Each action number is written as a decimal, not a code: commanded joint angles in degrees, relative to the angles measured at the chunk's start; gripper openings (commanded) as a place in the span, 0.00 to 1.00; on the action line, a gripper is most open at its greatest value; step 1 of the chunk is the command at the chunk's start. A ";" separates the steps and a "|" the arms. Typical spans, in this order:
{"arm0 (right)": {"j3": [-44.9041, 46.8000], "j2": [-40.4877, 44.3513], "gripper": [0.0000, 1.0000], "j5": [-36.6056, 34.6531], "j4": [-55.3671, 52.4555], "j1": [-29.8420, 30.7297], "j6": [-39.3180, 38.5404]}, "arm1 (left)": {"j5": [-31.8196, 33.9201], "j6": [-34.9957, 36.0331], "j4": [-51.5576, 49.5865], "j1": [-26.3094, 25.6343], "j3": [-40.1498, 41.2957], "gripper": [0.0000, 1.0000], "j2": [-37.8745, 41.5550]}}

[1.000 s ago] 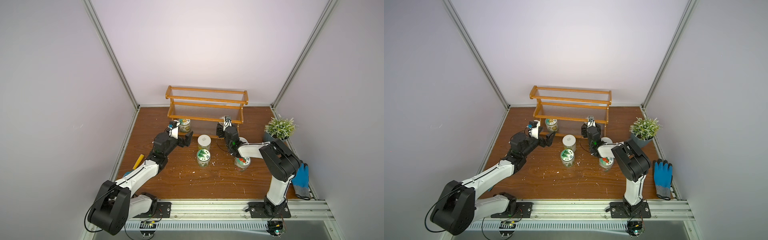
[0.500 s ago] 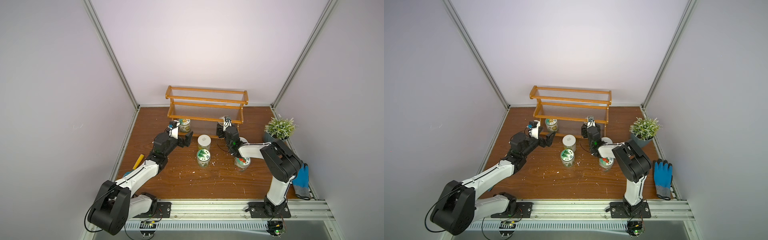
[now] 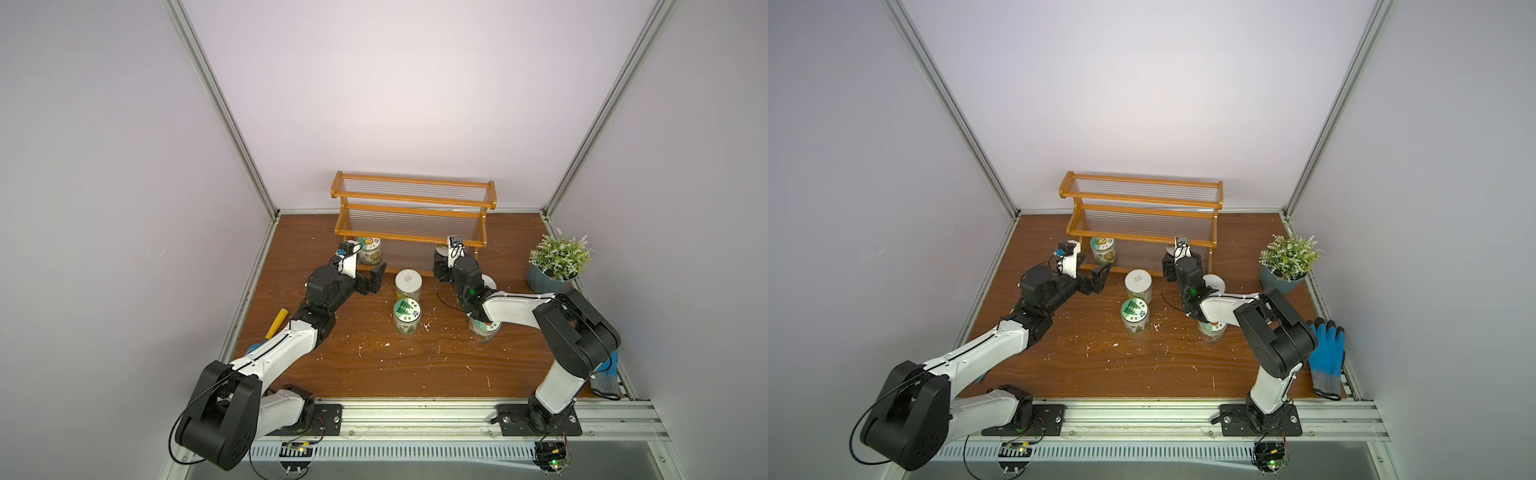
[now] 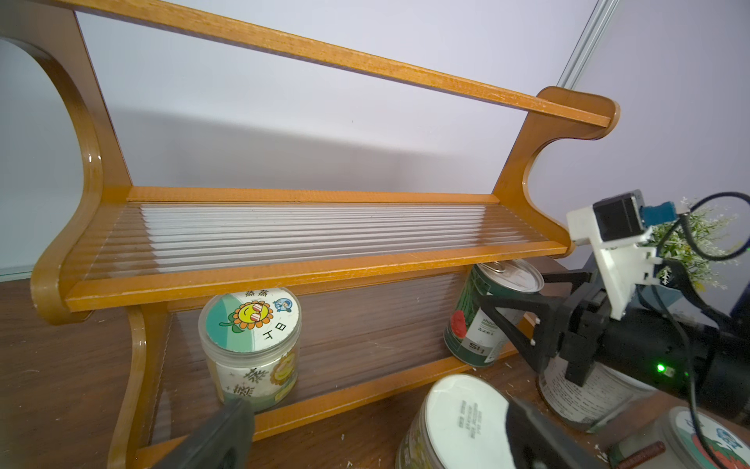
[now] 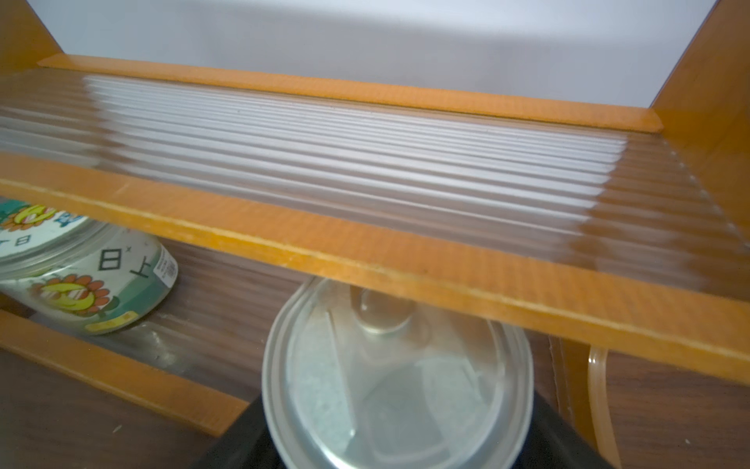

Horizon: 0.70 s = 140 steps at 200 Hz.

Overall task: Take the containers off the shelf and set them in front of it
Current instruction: 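Pick up a container from the shelf.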

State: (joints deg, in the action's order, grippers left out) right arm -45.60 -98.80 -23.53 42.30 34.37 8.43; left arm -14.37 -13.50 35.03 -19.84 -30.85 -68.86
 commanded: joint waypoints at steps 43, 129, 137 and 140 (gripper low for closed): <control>2.13 5.79 0.54 0.20 -0.13 2.42 0.70 | -0.77 -0.39 1.37 0.67 0.26 1.00 1.16; 10.48 19.64 0.52 -0.66 -5.14 7.03 3.45 | -1.54 -0.91 1.54 0.68 0.31 1.00 1.59; 11.32 21.64 0.52 -0.89 -6.29 7.94 3.55 | -1.80 -0.86 1.54 0.59 0.35 1.00 1.56; 11.65 22.43 0.52 -0.98 -6.80 8.33 3.58 | -1.84 -0.91 1.54 0.59 0.35 1.00 1.58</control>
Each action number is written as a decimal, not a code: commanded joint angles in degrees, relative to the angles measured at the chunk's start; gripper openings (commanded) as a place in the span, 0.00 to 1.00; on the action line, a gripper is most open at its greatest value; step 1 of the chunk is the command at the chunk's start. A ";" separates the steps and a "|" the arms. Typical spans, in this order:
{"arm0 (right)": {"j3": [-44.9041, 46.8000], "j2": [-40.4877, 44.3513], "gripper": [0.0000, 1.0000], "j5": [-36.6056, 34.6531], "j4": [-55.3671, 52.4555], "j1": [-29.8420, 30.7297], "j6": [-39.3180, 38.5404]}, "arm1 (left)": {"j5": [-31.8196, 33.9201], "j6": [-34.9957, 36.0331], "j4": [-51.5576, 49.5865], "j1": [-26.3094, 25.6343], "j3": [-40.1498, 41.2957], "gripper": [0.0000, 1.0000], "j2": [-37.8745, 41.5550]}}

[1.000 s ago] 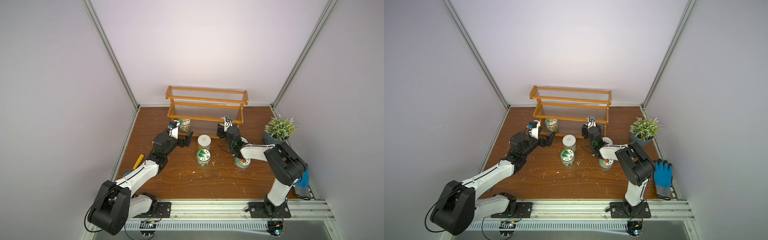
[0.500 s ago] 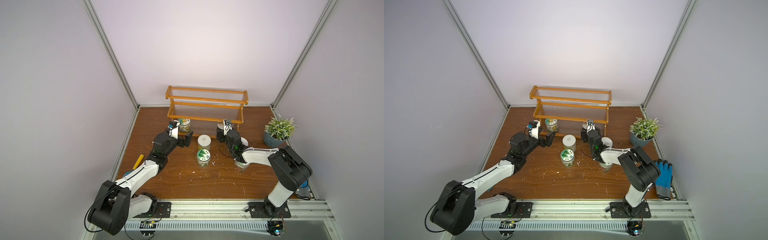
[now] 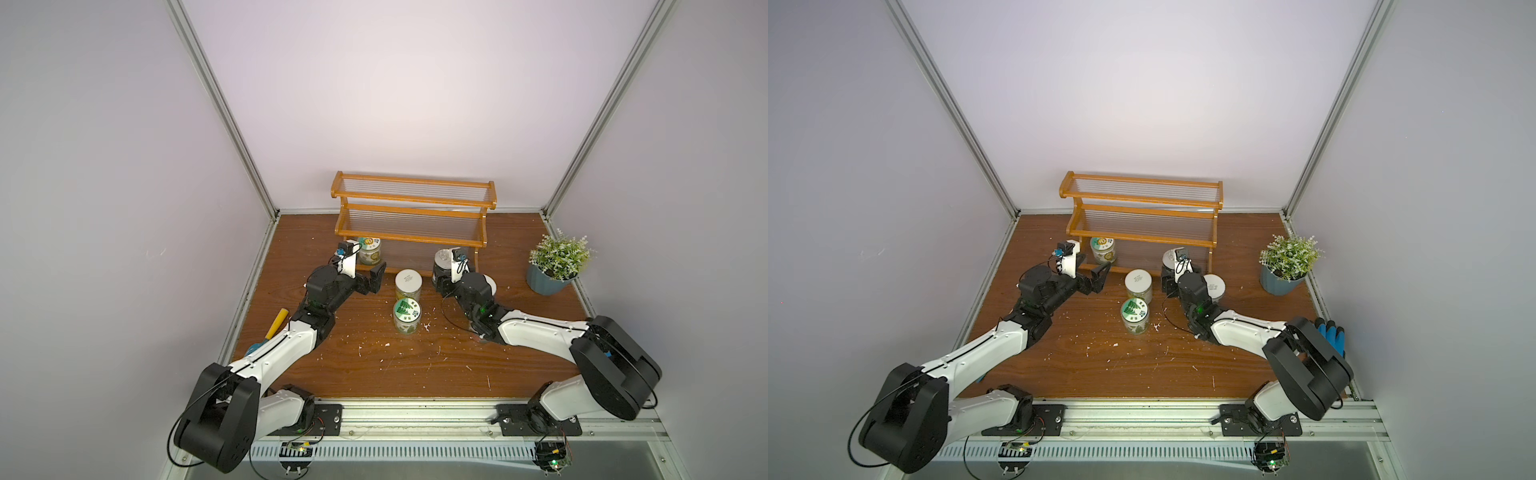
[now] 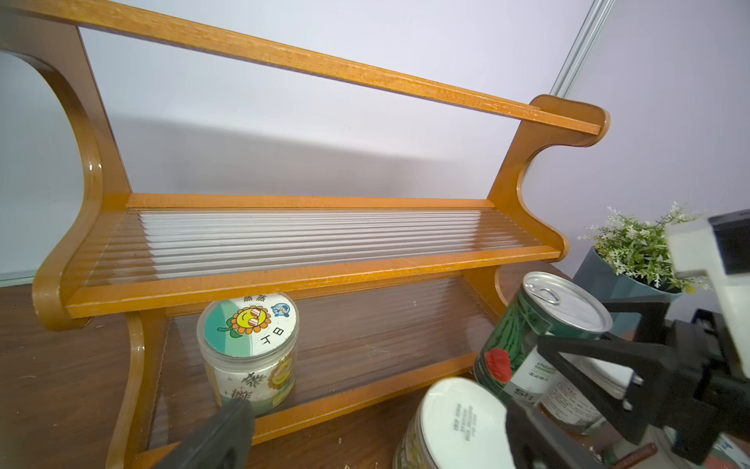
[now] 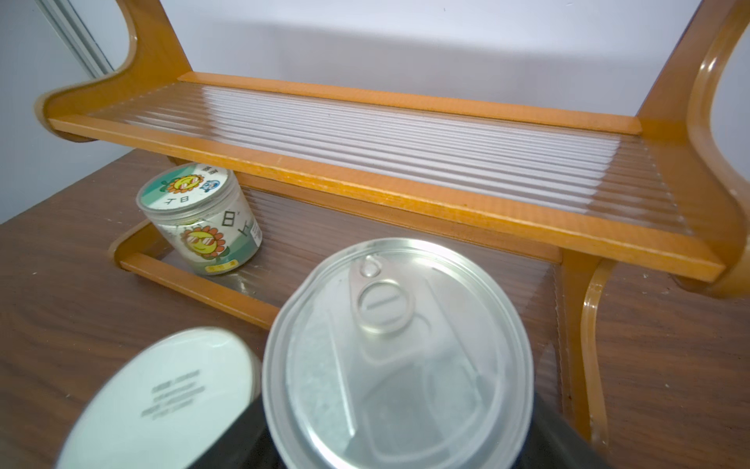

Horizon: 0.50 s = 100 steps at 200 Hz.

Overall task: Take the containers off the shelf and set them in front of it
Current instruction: 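Pick up a container from the shelf, then place the container at the center of the board.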

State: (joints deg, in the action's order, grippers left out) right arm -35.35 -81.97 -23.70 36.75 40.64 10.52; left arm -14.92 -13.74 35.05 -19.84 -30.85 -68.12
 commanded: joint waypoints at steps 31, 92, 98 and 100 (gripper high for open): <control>5.18 15.32 0.52 -0.68 -6.74 6.25 2.00 | -1.43 -0.62 1.52 0.41 0.43 1.00 1.16; 13.23 32.80 0.53 -5.23 -18.00 15.56 5.85 | -1.54 0.09 1.12 -0.29 0.33 1.00 1.55; 14.03 33.87 0.53 -5.66 -18.54 16.57 6.04 | -1.52 0.17 1.00 -0.37 0.33 1.00 1.61; 14.22 34.27 0.53 -5.87 -18.66 16.93 6.05 | -1.52 0.26 0.95 -0.42 0.35 1.00 1.59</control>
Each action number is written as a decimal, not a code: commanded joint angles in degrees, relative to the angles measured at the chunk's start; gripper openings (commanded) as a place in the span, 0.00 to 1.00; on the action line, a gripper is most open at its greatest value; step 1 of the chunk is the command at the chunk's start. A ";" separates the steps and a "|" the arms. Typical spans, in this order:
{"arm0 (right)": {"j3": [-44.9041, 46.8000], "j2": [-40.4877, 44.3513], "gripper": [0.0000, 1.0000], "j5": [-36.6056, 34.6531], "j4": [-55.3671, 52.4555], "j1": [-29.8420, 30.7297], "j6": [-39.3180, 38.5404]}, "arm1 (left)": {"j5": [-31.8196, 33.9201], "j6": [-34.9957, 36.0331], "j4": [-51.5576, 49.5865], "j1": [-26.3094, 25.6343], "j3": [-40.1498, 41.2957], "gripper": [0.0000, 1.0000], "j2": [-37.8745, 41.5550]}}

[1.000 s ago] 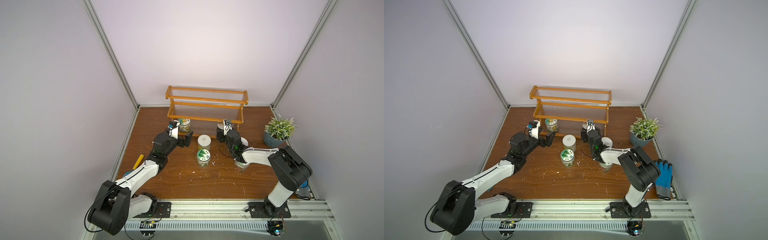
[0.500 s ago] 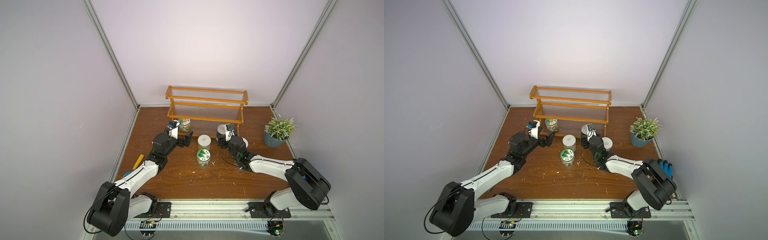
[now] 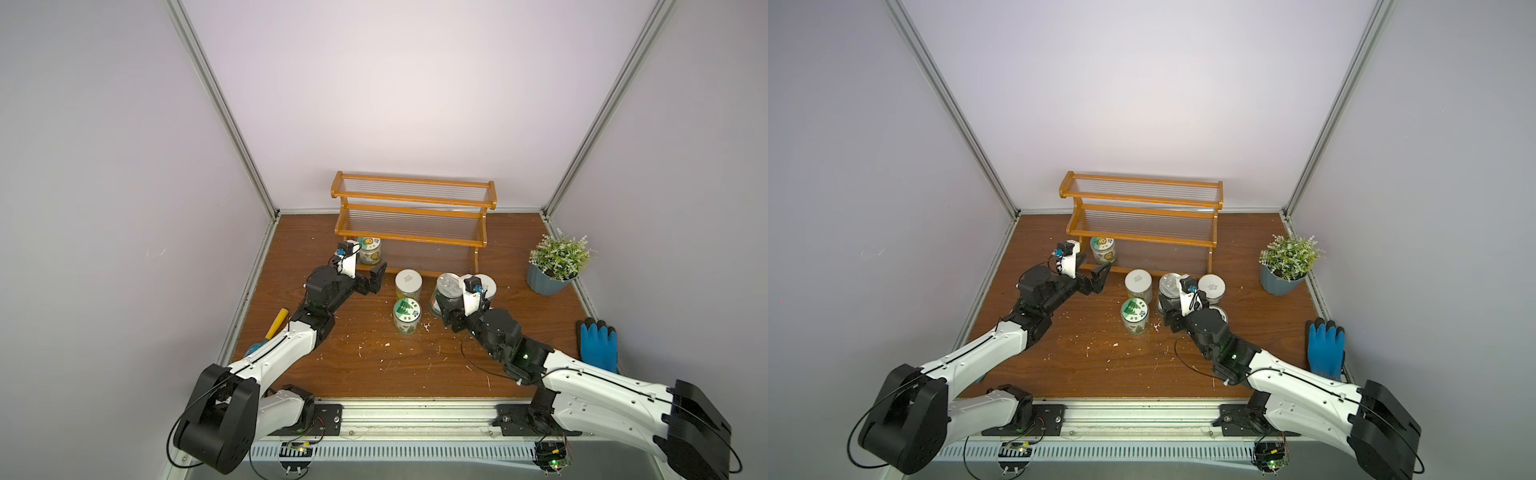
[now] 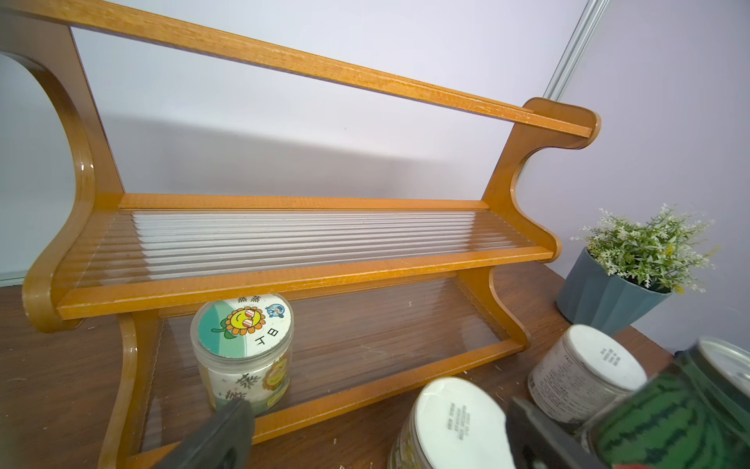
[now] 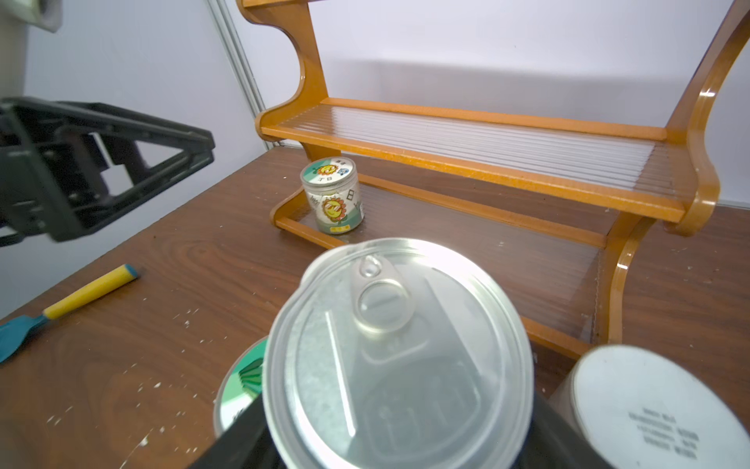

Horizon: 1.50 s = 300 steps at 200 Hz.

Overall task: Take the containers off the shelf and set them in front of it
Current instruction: Place the container at the center of the board.

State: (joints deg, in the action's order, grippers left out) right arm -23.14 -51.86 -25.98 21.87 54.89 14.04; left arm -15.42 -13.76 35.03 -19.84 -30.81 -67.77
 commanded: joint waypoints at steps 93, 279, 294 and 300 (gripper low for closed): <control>6.96 15.17 0.52 -27.49 -20.14 24.97 14.17 | -0.14 1.67 -0.48 -1.51 0.22 1.00 2.27; 1.94 -2.20 0.53 -49.14 -65.75 37.08 77.81 | 0.92 2.87 -1.52 -2.23 0.29 1.00 3.39; 1.64 -3.32 0.55 -49.43 -67.40 37.13 80.20 | 0.92 2.87 -1.53 -2.25 0.31 1.00 3.28; 1.53 -3.66 0.57 -49.36 -67.81 37.13 80.99 | 0.97 2.86 -1.52 -2.31 0.31 1.00 3.28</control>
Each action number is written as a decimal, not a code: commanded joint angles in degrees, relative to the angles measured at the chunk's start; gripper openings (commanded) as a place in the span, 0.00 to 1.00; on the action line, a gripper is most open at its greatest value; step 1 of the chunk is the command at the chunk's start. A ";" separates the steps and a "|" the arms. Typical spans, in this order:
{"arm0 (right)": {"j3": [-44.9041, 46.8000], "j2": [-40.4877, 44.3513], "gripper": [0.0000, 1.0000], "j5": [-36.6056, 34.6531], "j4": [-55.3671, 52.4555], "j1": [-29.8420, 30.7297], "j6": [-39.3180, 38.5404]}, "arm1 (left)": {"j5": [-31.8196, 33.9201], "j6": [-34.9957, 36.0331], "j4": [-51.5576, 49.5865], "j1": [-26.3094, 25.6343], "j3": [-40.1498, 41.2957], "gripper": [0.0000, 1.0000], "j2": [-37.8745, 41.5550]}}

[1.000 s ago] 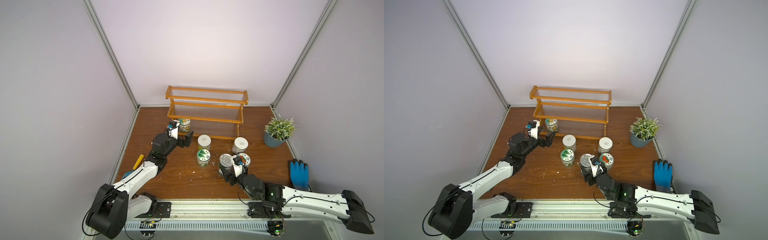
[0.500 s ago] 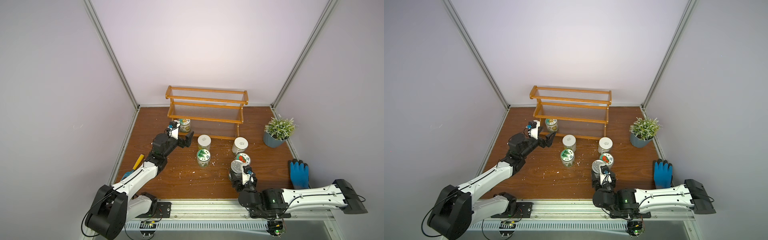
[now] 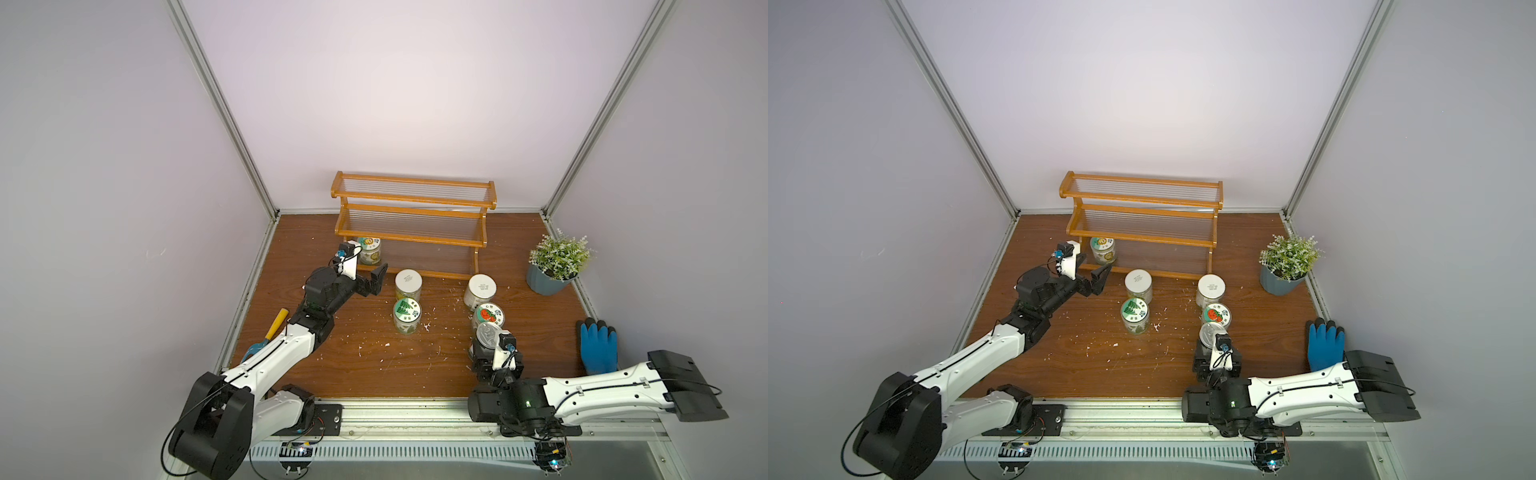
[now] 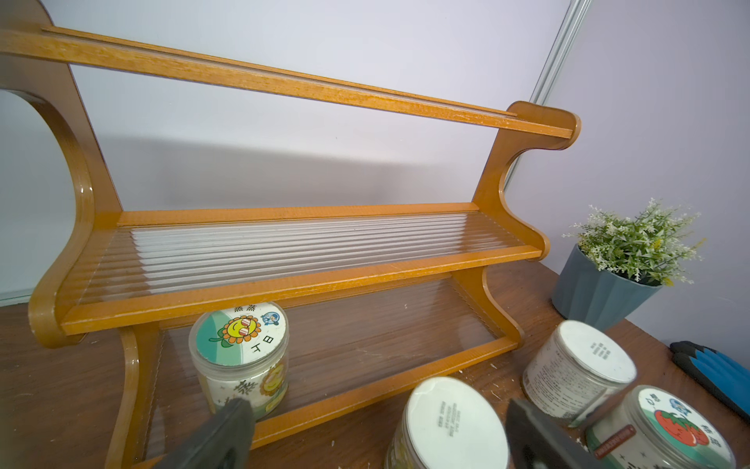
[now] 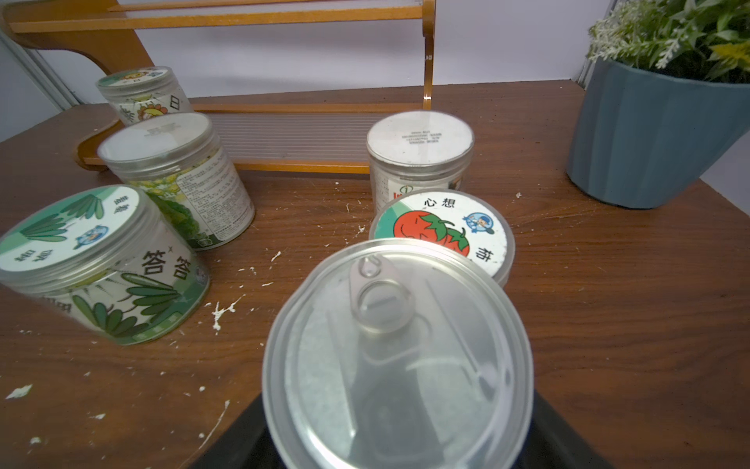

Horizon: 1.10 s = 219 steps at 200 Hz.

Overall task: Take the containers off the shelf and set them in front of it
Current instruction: Place the container at the center of the board.

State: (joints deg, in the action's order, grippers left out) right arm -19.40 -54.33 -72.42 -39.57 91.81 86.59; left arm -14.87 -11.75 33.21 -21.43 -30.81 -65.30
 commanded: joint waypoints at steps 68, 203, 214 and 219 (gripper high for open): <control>-2.23 -2.35 0.86 -2.20 -5.52 0.21 7.77 | 0.47 0.90 0.30 -0.72 0.31 1.00 0.78; -15.40 -17.01 0.99 -5.43 -34.12 3.79 32.58 | 0.64 1.07 0.19 -0.72 0.21 1.00 1.26; -17.35 -19.32 0.99 -6.10 -37.80 4.16 35.59 | 0.64 1.00 0.21 -0.72 0.20 1.00 1.23; -18.22 -19.87 0.99 -6.44 -37.77 4.17 34.43 | 0.64 1.15 0.13 -0.72 0.22 1.00 1.23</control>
State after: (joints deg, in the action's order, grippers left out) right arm -33.56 -70.96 -74.91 -64.01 95.13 110.65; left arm -14.72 -11.49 33.19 -21.47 -30.81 -65.08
